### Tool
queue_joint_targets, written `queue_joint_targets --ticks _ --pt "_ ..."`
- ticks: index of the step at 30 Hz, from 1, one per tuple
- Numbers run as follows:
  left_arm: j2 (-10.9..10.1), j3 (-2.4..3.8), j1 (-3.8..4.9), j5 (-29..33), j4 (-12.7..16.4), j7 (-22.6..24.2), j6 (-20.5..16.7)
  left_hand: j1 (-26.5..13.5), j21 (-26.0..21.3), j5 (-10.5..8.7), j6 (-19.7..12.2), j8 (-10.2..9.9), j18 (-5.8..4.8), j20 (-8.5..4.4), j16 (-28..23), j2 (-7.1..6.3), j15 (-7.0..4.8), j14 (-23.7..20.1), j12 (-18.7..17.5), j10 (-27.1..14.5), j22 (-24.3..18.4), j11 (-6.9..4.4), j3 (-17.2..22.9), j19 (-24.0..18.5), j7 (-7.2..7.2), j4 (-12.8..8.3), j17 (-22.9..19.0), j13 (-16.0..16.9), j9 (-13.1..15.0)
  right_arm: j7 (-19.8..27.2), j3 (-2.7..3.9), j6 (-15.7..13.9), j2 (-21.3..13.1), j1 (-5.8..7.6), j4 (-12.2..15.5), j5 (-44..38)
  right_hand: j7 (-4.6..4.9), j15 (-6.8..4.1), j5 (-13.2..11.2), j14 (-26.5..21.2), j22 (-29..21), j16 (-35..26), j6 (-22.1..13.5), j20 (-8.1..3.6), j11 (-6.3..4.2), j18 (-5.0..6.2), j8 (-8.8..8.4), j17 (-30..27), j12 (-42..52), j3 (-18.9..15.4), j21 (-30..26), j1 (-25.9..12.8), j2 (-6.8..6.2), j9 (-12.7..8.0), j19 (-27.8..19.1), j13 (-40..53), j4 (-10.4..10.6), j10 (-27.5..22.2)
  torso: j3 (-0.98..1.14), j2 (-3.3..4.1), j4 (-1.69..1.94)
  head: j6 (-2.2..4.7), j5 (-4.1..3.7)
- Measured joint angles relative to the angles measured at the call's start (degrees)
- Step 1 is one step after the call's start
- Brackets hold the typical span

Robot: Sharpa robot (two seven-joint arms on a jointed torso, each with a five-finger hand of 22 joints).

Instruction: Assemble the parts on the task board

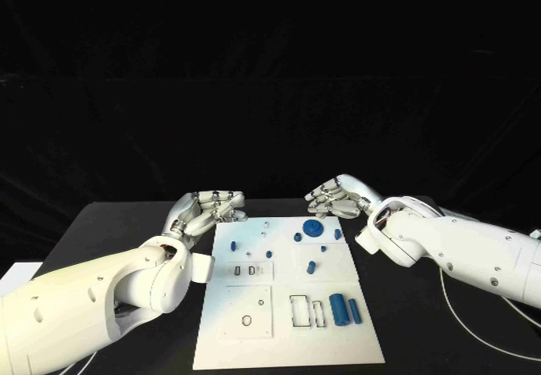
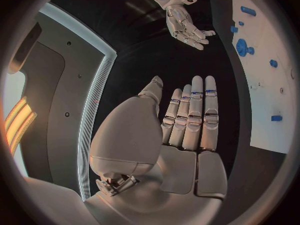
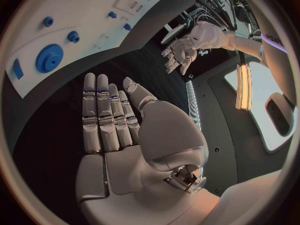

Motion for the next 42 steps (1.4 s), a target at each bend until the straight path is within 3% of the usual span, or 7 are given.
queue_joint_targets --ticks 2,4,7,15,23,31,42 --pt "-0.57 0.07 0.01 -0.12 1.23 -0.21 0.32 0.00 0.00 0.00 0.00 -0.29 0.00 -0.12 0.00 0.00 0.00 0.00 -0.13 0.00 -0.08 0.00 -0.09 0.12 0.00 -0.09 0.13 0.00 -0.04 -2.37 0.15 0.22 -0.01 0.29 0.27 -4.97 -0.45 -0.73 0.33 2.59 1.25 1.10 0.45 -0.79 -0.38 -0.01 -0.24 0.87 0.00 0.31 2.33 -0.17 -0.52 0.00 1.52 0.00 0.00 0.97 -0.05 0.55 0.18 0.23 -0.19" --pt "-0.94 0.12 0.04 -0.19 2.27 -0.43 0.61 0.00 0.00 0.00 0.00 -0.29 0.00 -0.20 0.00 0.00 0.00 0.00 -0.26 0.00 -0.08 0.00 -0.16 0.21 0.00 -0.16 0.14 0.00 -0.06 -4.41 0.24 0.63 0.00 0.59 0.58 -9.27 -1.36 -2.78 0.98 8.42 5.28 5.27 1.77 -2.86 -1.53 0.00 -0.25 4.27 -0.48 0.59 9.54 -1.07 -3.01 0.00 5.66 0.00 0.27 2.97 -0.09 1.04 0.36 0.48 -0.43" --pt "-1.52 0.14 0.07 -0.29 4.05 -0.85 1.05 0.00 0.00 0.00 0.00 -0.29 0.00 -0.20 0.00 0.00 0.00 0.00 -0.26 0.00 -0.07 0.00 -0.16 0.20 0.00 -0.16 0.26 0.00 -0.05 -7.71 0.32 1.82 0.16 1.13 1.07 -16.30 -1.88 -3.77 0.84 10.07 8.36 9.98 2.29 -3.87 -2.05 0.00 -0.25 7.99 -0.58 1.16 14.84 -1.75 -3.73 0.00 7.22 0.00 0.48 3.45 -0.13 1.77 0.62 0.88 -0.79" --pt "-1.92 0.18 0.11 -0.40 6.53 -1.62 1.78 0.00 -0.22 0.00 0.00 -0.59 0.00 -0.08 0.00 0.00 0.00 0.00 -0.67 0.00 -0.25 0.00 -0.41 0.33 0.00 -0.41 0.52 -0.01 -0.11 -13.05 0.42 5.72 1.66 1.80 1.32 -29.24 -2.24 -3.98 -0.59 10.28 13.81 21.57 2.64 -4.14 -2.54 0.00 -0.46 16.20 -0.59 3.11 23.32 -2.63 -4.61 -0.01 7.06 0.04 1.03 2.51 -0.27 3.45 1.02 1.58 -1.22" --pt "-1.86 0.19 0.12 -0.44 7.10 -2.16 2.28 0.00 -0.22 0.00 0.00 -0.85 0.00 0.00 -0.30 0.00 0.00 0.00 -0.90 0.00 -0.33 0.00 -0.48 0.41 0.00 -0.47 0.68 -0.02 -0.10 -15.77 0.40 9.57 3.25 1.87 0.68 -37.40 -2.44 -3.98 -0.84 10.28 26.40 29.51 2.84 -3.96 -2.62 0.00 -0.46 21.98 -0.58 4.83 34.92 -3.11 -5.09 -0.02 7.51 0.07 1.83 2.20 -0.31 4.84 1.46 2.01 -1.51" --pt "-1.80 0.20 0.13 -0.39 7.26 -2.42 2.52 0.00 -0.49 0.00 -0.01 -0.84 0.00 0.00 -0.30 0.00 0.00 0.00 -1.16 0.00 -0.41 0.00 -0.63 0.41 0.00 -0.63 0.83 -0.02 -0.10 -16.98 0.40 12.48 4.03 1.89 -0.24 -41.04 -2.89 -3.98 -0.84 10.27 31.84 35.08 3.29 -3.85 -2.71 -0.91 -0.46 27.31 -0.59 5.69 39.38 -3.16 -5.14 0.05 8.22 0.07 2.37 1.93 -0.46 5.83 1.90 2.11 -1.80" --pt "-1.79 0.20 0.13 0.19 7.37 -2.45 2.52 0.00 -0.49 0.00 -0.01 -1.13 0.00 0.00 -0.30 -0.01 0.00 0.00 -1.16 0.00 -0.41 0.00 -0.63 0.41 0.00 -0.63 0.88 -0.03 -0.10 -17.57 0.40 14.47 4.29 1.88 -0.28 -43.24 -3.39 -3.98 -0.82 10.27 35.24 38.51 3.85 -3.84 -2.71 -0.91 -0.46 30.42 -0.59 6.71 42.21 -3.16 -5.14 0.10 8.63 0.06 3.39 1.93 -0.60 6.77 2.16 2.17 -2.02"
